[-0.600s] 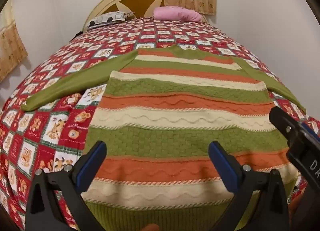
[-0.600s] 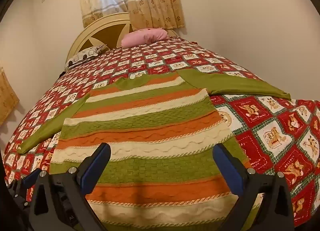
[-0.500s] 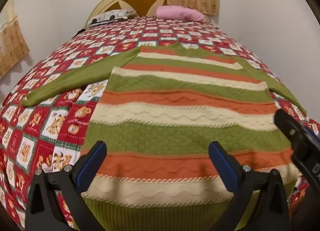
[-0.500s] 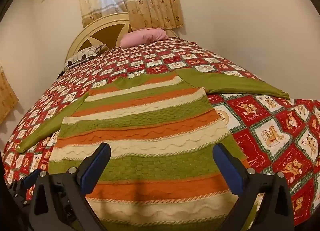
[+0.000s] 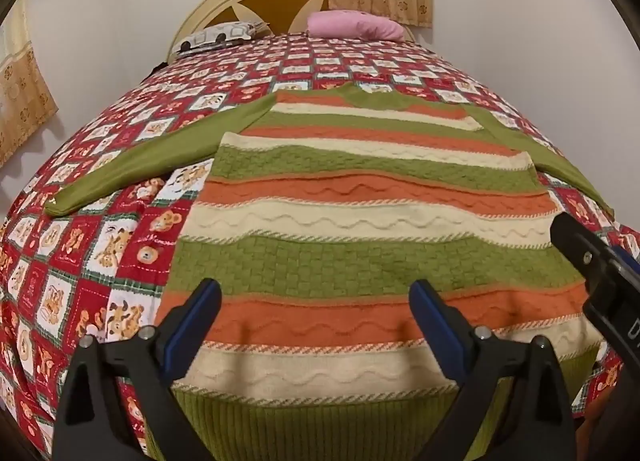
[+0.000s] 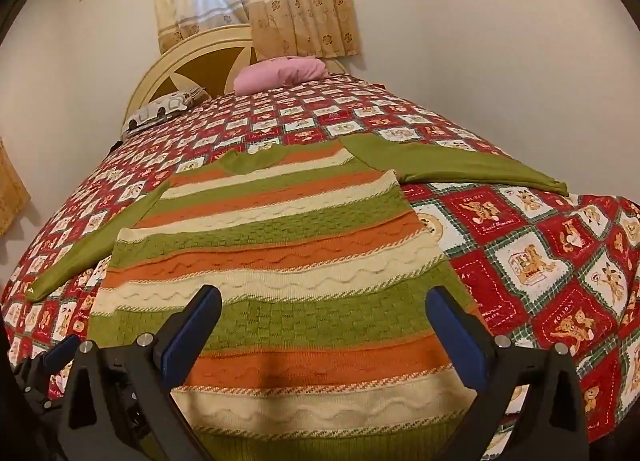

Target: Fold small clothes

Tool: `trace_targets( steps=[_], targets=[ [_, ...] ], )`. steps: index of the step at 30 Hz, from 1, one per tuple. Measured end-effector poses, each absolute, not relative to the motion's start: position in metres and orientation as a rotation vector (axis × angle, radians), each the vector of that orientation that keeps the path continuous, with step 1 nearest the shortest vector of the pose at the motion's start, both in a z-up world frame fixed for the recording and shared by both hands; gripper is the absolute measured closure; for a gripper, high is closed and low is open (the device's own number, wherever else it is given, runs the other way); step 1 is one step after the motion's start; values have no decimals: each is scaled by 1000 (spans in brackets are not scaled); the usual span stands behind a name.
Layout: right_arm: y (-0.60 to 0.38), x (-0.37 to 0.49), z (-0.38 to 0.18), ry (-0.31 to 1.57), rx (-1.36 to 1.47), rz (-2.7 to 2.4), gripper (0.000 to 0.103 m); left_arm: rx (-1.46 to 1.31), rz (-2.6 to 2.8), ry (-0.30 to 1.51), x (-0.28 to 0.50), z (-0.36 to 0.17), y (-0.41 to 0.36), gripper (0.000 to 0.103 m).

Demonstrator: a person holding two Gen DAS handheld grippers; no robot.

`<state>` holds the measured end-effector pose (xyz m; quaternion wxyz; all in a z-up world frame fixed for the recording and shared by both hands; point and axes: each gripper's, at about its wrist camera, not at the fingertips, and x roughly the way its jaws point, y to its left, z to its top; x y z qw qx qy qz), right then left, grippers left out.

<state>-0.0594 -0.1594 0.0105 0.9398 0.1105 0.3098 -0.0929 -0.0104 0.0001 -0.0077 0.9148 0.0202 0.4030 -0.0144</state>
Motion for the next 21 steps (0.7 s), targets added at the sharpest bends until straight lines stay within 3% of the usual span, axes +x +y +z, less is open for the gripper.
trace_targets(
  steps=[21],
  targets=[
    [-153,-57,8,654,220,-188,1,49,-20,839,-10,-11,1,6]
  ],
)
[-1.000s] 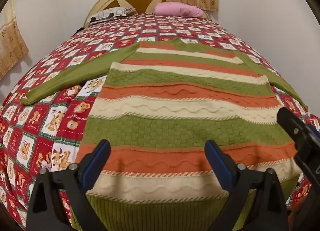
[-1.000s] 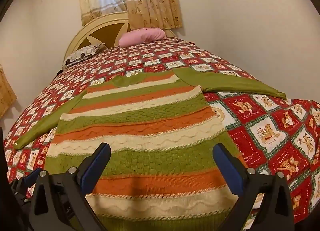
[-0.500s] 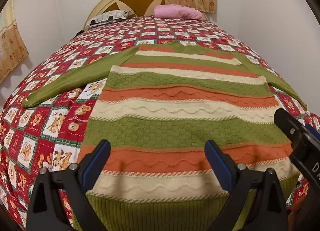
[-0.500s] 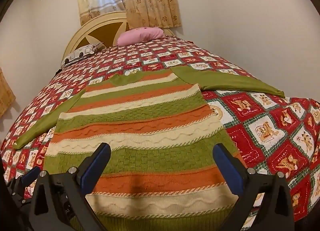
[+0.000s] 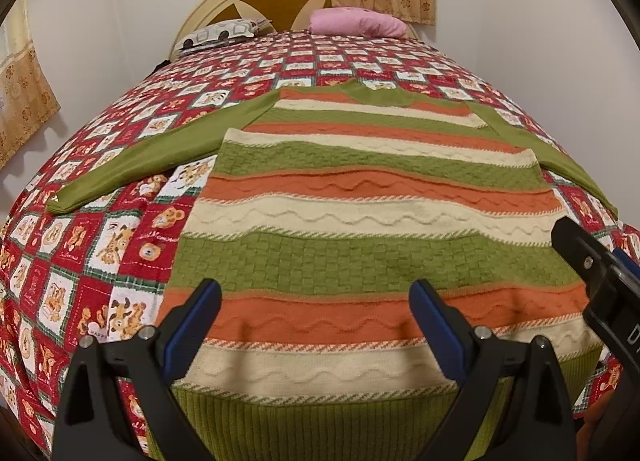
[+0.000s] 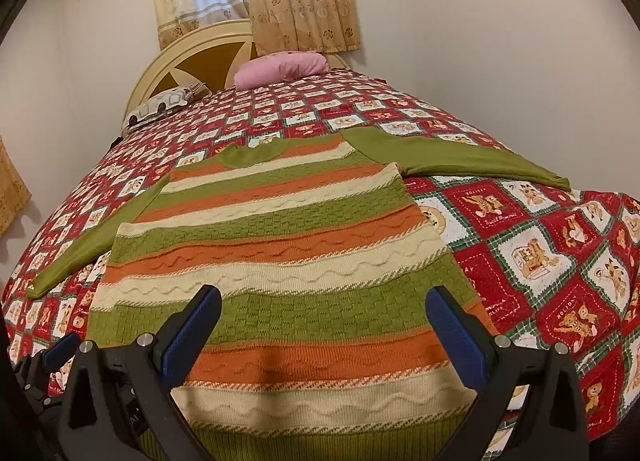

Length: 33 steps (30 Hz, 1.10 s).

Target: Fold small clothes

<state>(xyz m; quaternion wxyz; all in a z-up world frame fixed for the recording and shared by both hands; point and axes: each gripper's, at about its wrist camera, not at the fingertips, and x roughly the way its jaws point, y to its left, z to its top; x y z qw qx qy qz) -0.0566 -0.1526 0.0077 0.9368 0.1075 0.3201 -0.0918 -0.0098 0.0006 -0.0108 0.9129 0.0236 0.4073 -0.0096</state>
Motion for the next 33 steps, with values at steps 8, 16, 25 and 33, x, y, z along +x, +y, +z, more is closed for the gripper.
trace_targets(
  steps=[8,16,25,33],
  targets=[
    [-154,-57,7,657,224,-189,1,51,-20,839,-10,-11,1,6],
    [-157,-56,7,662,221,-189,1,51,-20,840,-10,-11,2,6],
    [-158,-55,5,665,226,-192,1,53,-20,847,-9,-13,3,6],
    [-158,-53,3,675,227,-191,1,57,-21,858,-8,-16,0,6]
  ],
)
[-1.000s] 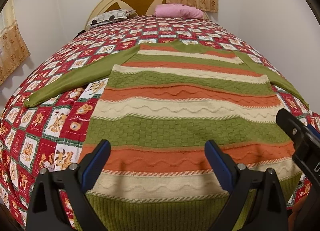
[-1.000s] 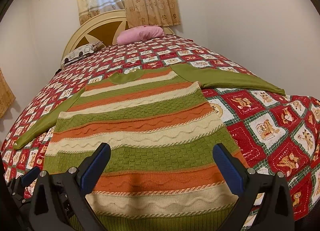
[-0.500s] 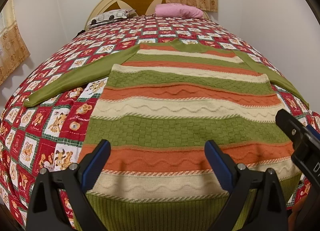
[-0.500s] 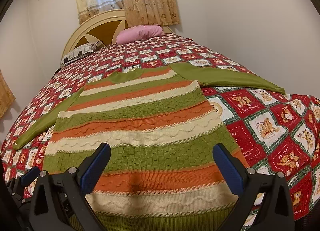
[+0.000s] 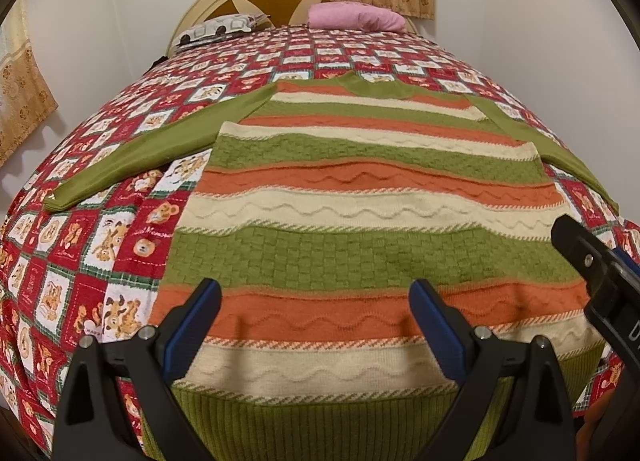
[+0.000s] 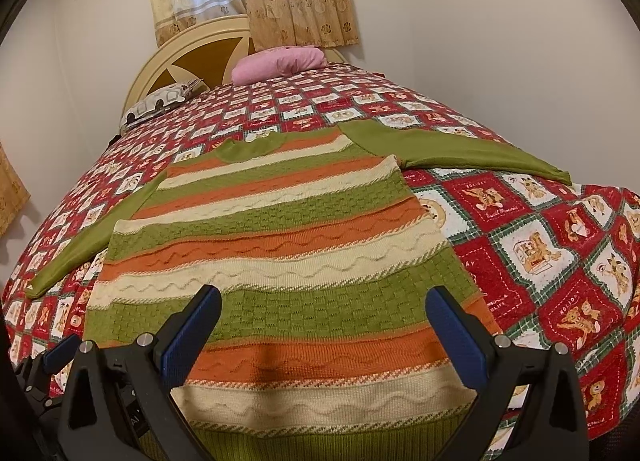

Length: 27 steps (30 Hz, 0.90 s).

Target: Fold small clothes

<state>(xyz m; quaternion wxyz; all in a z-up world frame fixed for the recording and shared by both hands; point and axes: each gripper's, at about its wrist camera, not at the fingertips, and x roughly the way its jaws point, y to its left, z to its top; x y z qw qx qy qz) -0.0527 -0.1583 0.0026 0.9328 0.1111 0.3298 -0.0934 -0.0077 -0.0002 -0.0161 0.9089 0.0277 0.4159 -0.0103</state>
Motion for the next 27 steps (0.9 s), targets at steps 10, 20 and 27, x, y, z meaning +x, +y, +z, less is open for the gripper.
trace_targets(
  steps=[10,20,27],
  targets=[
    [-161,-48,-1,687,228,-193,1,67,-20,871,-5,-20,-6,6],
    [-161,-44,-6,697,228,-193,1,73,-22,884,0,-23,-8,6],
    [-185,-39,-5,627,244,-209,1,21,-115,854,22,-11,5,6]
  ],
)
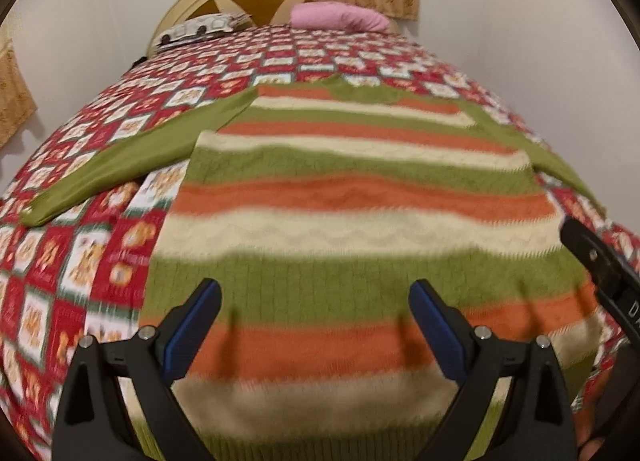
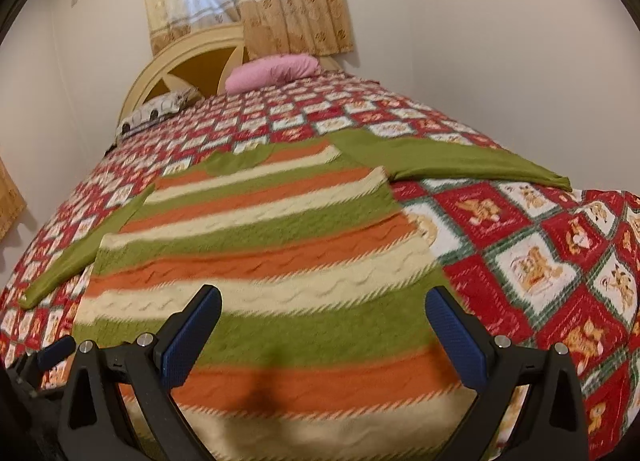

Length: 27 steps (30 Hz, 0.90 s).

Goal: Fold small clothes
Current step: 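Grasp the green sleeve cuff with the right gripper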

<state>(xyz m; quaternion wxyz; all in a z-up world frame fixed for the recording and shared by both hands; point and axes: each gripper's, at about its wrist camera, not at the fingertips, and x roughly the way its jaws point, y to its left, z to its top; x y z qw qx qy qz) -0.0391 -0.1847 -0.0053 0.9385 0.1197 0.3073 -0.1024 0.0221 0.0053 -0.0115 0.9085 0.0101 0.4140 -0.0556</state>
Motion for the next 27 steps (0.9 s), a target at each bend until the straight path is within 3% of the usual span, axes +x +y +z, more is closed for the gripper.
trace_targets(
  steps=[3,5,8,14,19,22,27],
  targets=[
    [-213,-32,0,616,246,-249,10,-32,-87,823,50,-2,23,5],
    [-237,-29,6,607,239,-303,24,-45,-58,787,70,2,34,5],
    [-292,-25,16,594,305,-392,35,-37,-20,736,94,-2,45,5],
    [-434,-5,19,620,512,-550,35,-55,47,792,133,-42,62,5],
    [-551,10,-14,679,797,-636,35,-156,24,856,140,-50,74,5],
    [-591,15,-37,683,967,-669,35,-171,20,866,139,-52,73,1],
    [-612,40,-56,737,978,-709,36,-126,32,892,144,-56,67,0]
  ],
)
